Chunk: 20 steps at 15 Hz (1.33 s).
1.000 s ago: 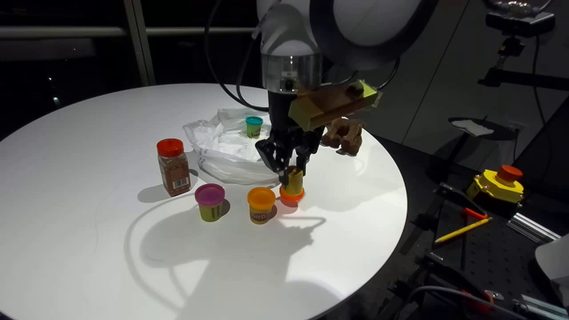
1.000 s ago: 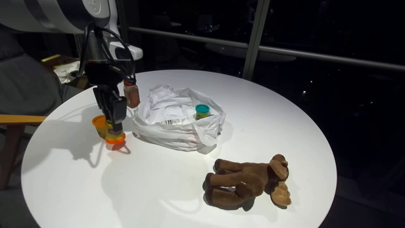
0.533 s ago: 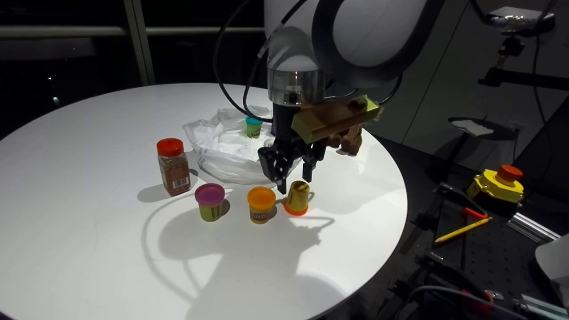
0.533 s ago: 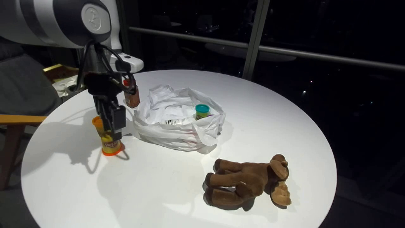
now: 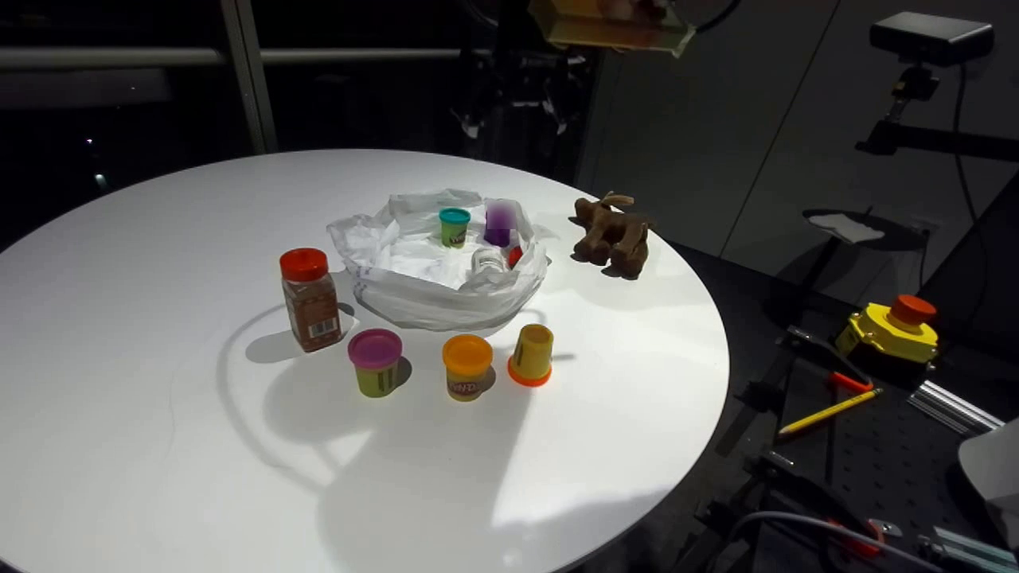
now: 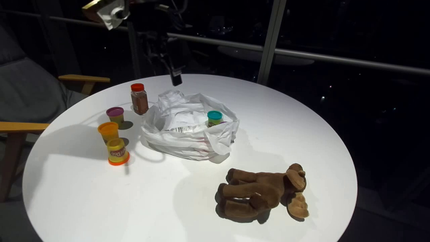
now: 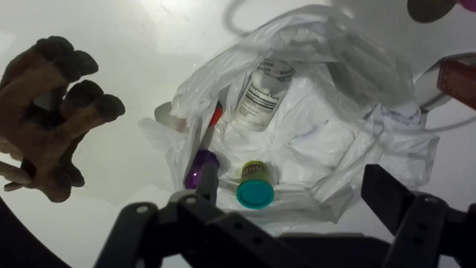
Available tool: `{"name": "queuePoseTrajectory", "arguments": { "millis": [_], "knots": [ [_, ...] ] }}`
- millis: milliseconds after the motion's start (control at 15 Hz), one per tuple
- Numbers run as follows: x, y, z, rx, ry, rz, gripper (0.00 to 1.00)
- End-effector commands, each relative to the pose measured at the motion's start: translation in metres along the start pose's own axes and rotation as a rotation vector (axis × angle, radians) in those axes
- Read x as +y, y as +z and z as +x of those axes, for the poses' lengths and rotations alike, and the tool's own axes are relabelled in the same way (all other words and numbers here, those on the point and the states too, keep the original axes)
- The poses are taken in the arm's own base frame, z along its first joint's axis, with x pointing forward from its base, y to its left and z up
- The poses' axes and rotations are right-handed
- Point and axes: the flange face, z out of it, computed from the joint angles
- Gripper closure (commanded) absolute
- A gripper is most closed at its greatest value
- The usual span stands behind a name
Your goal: Remove the things from the plastic bag and put them on the table
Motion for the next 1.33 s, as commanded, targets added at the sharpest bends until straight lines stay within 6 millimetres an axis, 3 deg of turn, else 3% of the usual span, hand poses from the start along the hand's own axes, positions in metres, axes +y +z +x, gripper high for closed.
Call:
{"name": "queuePoseTrajectory", "arguments": {
  "millis": [0, 333, 667, 933, 1267],
  "knots": [
    [0.006, 0.02, 0.048, -0.006, 0.028, 0.017, 0.0],
    [0.007, 0.092, 0.091, -0.116, 0.102, 0.089, 0.0],
    [0.016, 0.154, 0.127, -0.144, 0.187, 0.054, 0.0],
    [0.022, 0.181, 0.151, -0.154, 0.232, 0.035, 0.0],
    [0.015, 0.184, 0.172, -0.178, 0.254, 0.061, 0.0]
  ]
}}
